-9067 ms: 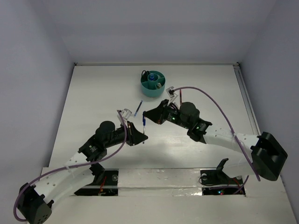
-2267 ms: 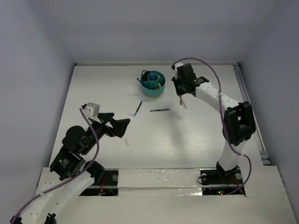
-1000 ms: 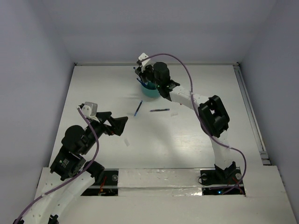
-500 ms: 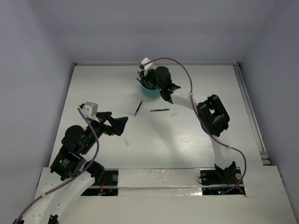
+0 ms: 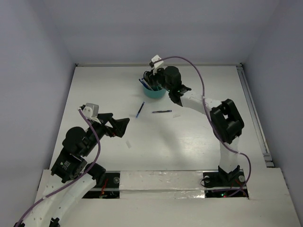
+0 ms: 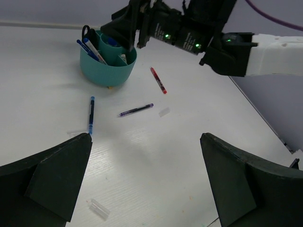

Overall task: Sort the stationery into containers
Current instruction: Place the pen in the storage box, then pick up the pen from the center of the board.

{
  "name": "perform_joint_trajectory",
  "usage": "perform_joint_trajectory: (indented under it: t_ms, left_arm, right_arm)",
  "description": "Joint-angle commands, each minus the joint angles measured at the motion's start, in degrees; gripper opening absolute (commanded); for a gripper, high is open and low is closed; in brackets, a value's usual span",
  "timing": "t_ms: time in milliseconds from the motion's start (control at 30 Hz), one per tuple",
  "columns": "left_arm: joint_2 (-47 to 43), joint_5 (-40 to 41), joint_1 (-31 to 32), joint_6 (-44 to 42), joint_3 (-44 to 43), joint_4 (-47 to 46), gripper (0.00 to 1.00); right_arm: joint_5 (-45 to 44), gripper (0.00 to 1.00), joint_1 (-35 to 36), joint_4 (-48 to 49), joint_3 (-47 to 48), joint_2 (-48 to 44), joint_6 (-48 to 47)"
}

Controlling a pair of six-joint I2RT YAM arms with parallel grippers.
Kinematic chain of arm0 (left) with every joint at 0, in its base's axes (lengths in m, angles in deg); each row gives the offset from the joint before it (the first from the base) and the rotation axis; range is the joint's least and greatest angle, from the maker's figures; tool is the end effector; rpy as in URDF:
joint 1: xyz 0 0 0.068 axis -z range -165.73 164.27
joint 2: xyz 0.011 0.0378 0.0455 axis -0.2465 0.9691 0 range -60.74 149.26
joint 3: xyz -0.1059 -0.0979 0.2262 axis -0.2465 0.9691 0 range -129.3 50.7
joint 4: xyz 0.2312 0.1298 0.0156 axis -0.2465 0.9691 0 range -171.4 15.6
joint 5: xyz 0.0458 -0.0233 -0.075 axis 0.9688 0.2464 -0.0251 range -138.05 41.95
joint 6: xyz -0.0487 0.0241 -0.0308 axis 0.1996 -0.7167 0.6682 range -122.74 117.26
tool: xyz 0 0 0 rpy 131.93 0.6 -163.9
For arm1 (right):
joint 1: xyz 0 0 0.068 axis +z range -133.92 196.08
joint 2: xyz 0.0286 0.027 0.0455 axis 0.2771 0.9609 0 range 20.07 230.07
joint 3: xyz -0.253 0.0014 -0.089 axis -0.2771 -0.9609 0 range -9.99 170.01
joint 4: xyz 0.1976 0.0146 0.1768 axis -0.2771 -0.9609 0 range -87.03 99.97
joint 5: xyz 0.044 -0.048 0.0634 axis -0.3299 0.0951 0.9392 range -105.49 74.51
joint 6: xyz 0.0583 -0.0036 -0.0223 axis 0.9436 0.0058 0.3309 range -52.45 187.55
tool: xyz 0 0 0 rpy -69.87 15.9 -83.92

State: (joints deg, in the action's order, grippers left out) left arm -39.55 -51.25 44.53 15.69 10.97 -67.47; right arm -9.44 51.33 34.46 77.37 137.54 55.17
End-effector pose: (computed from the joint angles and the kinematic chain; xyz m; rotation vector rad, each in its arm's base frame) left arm 0.0995 -0.0611 0.3532 0.2040 1.5199 -0.7238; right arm 0.4105 0.2961 0.2583 -0.7524 1.5058 0.3890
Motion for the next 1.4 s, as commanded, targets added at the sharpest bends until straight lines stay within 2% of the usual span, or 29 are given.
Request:
perform_joint_trajectory:
  t_ms: [0,67,100,133,167,200,233,333,400,433,500,533,667,800,933,1033,1133,1367]
  left_arm:
    - [0.34,-1.02,-0.20,-0.77,0.70,-3.21,0.99]
    - [0.26,-1.02,-0.20,-0.77,0.70,-3.30,0.99]
    - [0.08,-1.02,-0.20,-0.77,0.79,-3.30,0.99]
    - [0.08,-1.02,-0.20,-0.77,0.79,-3.39,0.99]
    - [-0.01,-1.19,-0.20,-0.77,0.79,-3.47,0.99]
    - [-0.01,-1.28,-0.20,-0.86,0.88,-3.47,0.99]
    - [-0.01,-1.37,-0.20,-0.77,0.88,-3.47,0.99]
    - [0.25,-1.72,-0.20,-0.77,1.05,-3.56,0.99]
    - [0.60,-2.16,-0.20,-0.68,1.14,-3.74,0.99]
    - [0.87,-2.25,-0.20,-0.68,1.23,-3.83,0.99]
    - [1.66,-2.86,-0.20,-0.60,1.32,-4.00,0.99]
    - [2.01,-3.12,-0.20,-0.59,1.32,-4.00,0.99]
    - [3.15,-3.30,-0.20,-0.42,1.23,-3.91,0.99]
    - [2.98,-1.55,-0.20,0.11,1.14,-3.39,0.99]
    - [2.80,-1.54,-0.20,0.11,1.23,-3.30,0.99]
    - [3.24,-1.63,-0.20,0.11,1.14,-3.30,0.99]
    - [3.51,-1.63,-0.20,0.11,1.14,-3.30,0.99]
    - [4.56,-3.74,-0.20,0.02,1.23,-3.65,0.99]
  right_arm:
    - [-2.34,0.57,-0.09,3.99,-3.57,-9.35,3.67]
    - [-5.93,0.49,-0.09,3.03,-6.13,-13.90,6.22]
    - [-8.74,0.39,-0.09,1.63,-7.79,-15.15,7.27]
    - [-10.42,0.23,-0.70,-4.22,-7.72,-16.21,10.24]
    - [-13.66,0.13,-0.70,-8.80,-7.29,-17.00,12.10]
    - [-15.08,0.04,-1.49,-13.11,-6.85,-18.23,15.51]
    - [-15.79,0.00,-2.45,-19.50,-7.89,-19.02,19.98]
    - [-15.36,0.01,-4.91,-26.31,-12.54,-22.45,26.33]
    - [-16.50,0.07,-6.06,-28.17,-16.85,-24.29,28.19]
    - [-16.76,0.17,-6.67,-29.05,-17.99,-24.74,28.99]
    - [-16.07,0.28,-9.31,-30.46,-19.41,-24.92,29.61]
    - [-15.37,0.39,-10.27,-32.47,-19.06,-24.14,29.52]
    - [-13.17,0.54,-14.23,-39.50,-12.75,-17.75,27.24]
    - [-13.42,0.55,-16.43,-47.16,-0.90,-9.21,24.60]
    - [-13.78,0.54,-17.66,-51.98,6.57,-2.43,23.11]
    - [-13.60,0.53,-18.28,-54.45,10.19,2.14,22.23]
    - [-13.69,0.46,-18.28,-56.56,14.42,5.82,21.87]
    - [-14.22,0.43,-18.28,-59.73,21.62,13.47,21.08]
